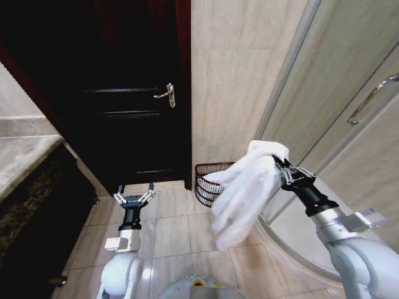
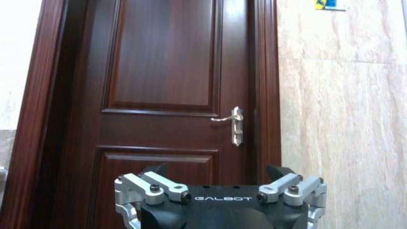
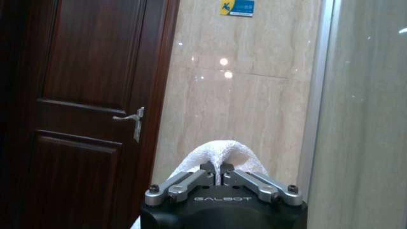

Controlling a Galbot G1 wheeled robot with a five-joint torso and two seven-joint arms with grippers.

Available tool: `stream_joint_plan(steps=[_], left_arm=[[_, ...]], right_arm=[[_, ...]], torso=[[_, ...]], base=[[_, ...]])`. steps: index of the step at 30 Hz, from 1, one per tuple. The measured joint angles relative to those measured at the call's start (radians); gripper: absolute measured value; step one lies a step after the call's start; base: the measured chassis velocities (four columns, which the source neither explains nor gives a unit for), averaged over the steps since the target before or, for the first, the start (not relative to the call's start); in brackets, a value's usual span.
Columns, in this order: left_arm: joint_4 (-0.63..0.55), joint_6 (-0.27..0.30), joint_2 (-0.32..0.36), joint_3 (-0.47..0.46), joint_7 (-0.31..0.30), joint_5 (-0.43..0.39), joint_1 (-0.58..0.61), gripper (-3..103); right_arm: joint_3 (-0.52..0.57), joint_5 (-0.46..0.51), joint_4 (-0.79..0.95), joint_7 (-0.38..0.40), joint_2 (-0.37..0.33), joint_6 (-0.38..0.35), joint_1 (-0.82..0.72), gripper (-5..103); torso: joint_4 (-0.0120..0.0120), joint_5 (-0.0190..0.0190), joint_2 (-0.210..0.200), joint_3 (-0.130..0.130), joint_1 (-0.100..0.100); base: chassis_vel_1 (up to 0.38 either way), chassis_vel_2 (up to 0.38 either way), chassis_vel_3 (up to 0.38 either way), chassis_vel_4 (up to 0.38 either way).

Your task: Discard the used towel into the hamper.

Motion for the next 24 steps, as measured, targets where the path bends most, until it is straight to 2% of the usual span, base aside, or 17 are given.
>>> stream_joint_plan(steps=[5, 24], left_arm=[[-0.002, 0.024, 0.002, 0.002, -0.011, 0.006, -0.006, 100], [-0.009, 0.027, 0.009, 0.002, -0.017, -0.006, -0.017, 100]], right_arm=[[-0.005, -0.002, 0.0, -0.001, 0.001, 0.001, 0.003, 3], [-0.019, -0.034, 0.0, -0.011, -0.002, 0.002, 0.016, 3]], torso=[[0.0001, -0.0005, -0.001, -0.001, 0.0], [0.0, -0.0002, -0.002, -0.001, -0.001]], base=[[0.0, 0.0, 0.0, 0.0], [-0.036, -0.032, -0.038, -0.032]])
